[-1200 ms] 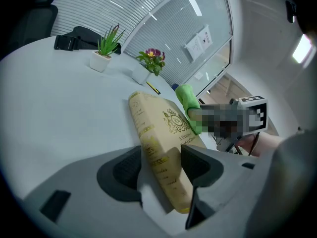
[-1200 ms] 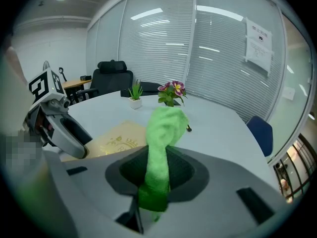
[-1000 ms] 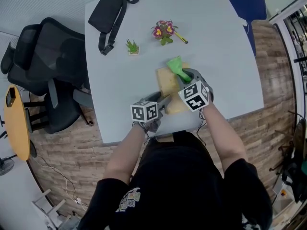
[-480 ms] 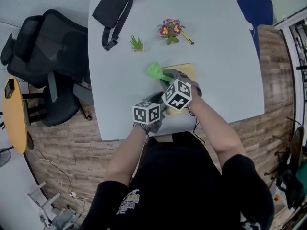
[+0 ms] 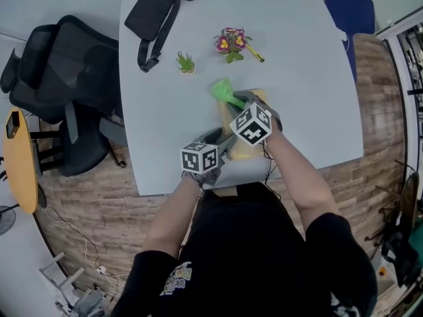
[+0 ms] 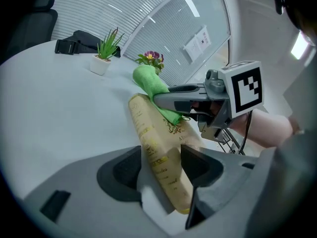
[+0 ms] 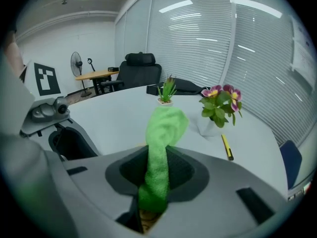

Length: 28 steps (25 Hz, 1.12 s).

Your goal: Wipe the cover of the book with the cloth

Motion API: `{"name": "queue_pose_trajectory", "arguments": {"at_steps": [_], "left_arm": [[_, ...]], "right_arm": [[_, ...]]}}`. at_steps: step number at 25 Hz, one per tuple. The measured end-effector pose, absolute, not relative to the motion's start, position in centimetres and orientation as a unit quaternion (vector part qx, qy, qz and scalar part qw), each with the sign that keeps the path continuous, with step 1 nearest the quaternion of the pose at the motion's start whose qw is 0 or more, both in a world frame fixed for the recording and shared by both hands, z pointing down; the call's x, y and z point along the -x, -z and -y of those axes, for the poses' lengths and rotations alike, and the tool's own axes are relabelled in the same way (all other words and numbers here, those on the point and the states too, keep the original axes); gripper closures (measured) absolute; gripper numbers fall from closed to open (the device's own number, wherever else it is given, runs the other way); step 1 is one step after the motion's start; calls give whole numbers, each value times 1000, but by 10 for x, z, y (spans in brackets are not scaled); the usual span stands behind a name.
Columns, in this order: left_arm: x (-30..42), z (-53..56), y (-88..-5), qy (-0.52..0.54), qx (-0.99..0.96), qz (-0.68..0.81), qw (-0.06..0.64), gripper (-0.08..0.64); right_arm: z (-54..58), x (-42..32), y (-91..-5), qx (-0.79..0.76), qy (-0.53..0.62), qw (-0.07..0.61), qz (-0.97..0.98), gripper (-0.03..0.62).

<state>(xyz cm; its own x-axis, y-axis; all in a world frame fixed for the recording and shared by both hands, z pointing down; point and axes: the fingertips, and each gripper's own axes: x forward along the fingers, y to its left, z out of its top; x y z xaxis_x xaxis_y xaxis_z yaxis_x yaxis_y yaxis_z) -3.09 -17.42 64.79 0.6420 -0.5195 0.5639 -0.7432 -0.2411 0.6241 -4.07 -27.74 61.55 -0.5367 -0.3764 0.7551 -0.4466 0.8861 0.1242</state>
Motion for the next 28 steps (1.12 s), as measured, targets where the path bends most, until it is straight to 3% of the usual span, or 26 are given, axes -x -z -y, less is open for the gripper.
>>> {"name": "queue_pose_trajectory", "arguments": {"at_steps": [14, 28], "left_arm": [[31, 174, -647, -120, -779, 407, 461, 308], [32, 175, -648, -120, -780, 409, 459, 308]], "right_arm": [[314, -44, -612, -351, -105, 391, 844, 494], [281, -84, -615, -385, -146, 379, 829, 494]]}}
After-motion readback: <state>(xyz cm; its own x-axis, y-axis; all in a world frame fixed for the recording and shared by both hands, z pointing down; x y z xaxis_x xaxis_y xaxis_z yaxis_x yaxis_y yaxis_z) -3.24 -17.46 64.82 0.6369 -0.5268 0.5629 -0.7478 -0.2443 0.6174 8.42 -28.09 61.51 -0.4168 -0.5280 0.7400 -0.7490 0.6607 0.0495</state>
